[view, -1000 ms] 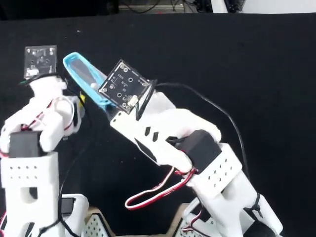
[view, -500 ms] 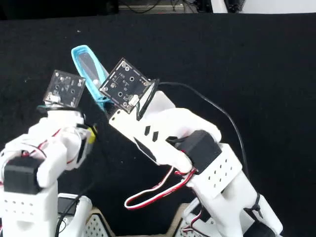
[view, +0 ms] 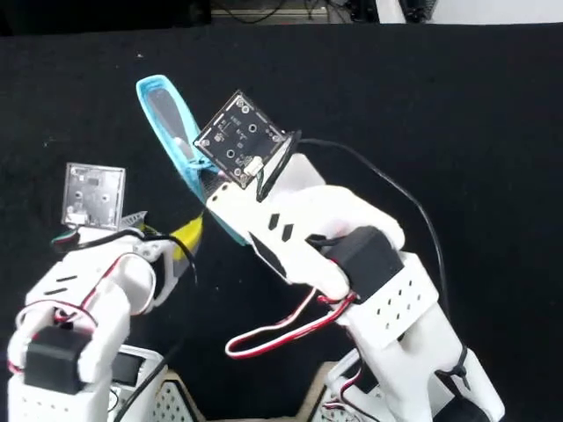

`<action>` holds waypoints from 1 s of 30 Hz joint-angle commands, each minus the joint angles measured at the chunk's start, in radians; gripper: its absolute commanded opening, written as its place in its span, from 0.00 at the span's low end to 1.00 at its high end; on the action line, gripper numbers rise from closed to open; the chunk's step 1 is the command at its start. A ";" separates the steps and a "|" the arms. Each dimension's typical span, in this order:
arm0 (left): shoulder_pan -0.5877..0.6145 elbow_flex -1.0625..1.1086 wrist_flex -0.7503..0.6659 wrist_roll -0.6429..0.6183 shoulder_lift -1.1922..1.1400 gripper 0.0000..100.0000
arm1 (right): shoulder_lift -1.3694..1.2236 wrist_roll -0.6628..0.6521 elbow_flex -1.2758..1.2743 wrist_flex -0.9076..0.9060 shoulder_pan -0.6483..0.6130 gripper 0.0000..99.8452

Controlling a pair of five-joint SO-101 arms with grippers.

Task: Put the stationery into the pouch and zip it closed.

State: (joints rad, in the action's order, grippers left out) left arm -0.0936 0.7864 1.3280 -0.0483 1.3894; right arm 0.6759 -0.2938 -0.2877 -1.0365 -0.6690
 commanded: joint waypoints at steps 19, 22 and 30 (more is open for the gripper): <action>-0.058 0.182 -0.115 0.014 0.382 0.26 | -0.002 -0.002 0.031 0.014 0.017 0.01; -0.166 0.200 -0.117 0.014 0.394 0.26 | -0.002 -0.002 0.031 0.014 0.017 0.01; -0.088 0.377 -0.308 0.014 0.396 0.26 | -0.001 -0.002 0.035 -0.014 0.017 0.01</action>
State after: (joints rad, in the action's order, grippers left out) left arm -0.2946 1.0994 1.1331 -0.0437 1.7806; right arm 0.6759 -0.2938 -0.2877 -1.0380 -0.6644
